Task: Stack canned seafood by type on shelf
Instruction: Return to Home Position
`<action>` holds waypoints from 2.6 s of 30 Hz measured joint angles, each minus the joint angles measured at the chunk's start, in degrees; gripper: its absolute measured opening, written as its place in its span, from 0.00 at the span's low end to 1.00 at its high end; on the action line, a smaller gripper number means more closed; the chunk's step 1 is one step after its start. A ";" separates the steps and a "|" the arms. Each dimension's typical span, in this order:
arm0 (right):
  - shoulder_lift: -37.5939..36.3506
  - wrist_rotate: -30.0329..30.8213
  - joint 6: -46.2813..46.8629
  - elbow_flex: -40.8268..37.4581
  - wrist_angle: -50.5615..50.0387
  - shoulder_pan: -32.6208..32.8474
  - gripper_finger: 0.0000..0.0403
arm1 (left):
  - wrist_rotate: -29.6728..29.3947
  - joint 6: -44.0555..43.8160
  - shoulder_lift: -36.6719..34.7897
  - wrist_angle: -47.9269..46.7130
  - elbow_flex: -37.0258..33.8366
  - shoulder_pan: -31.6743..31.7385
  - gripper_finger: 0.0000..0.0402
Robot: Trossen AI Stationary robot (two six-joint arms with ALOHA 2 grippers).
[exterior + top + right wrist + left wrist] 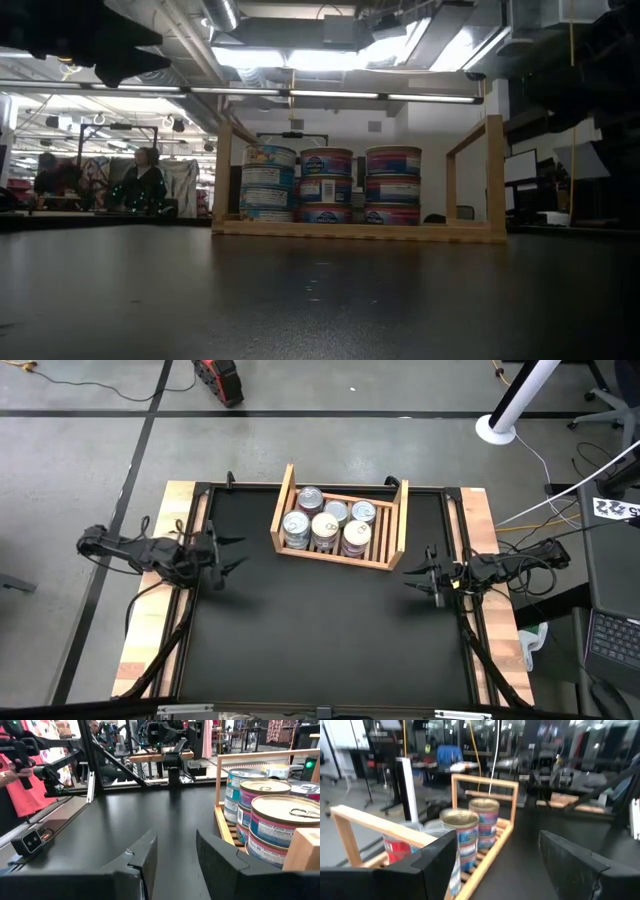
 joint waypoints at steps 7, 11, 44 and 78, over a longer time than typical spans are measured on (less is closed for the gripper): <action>0.04 -0.10 -0.08 -0.02 -0.21 0.00 0.34 | -0.02 7.53 -11.94 -0.14 -4.19 0.02 0.68; 0.05 -0.08 -0.10 -0.04 -0.25 0.00 0.34 | -0.29 9.14 -12.37 0.91 -6.04 0.09 0.68; 0.04 1.06 -3.09 -0.17 -0.47 0.00 0.34 | 12.28 15.37 -12.41 8.71 -14.19 17.13 0.68; 0.04 1.04 -3.09 -0.17 -0.32 0.00 0.34 | 12.28 14.53 -12.41 8.66 -14.17 18.14 0.68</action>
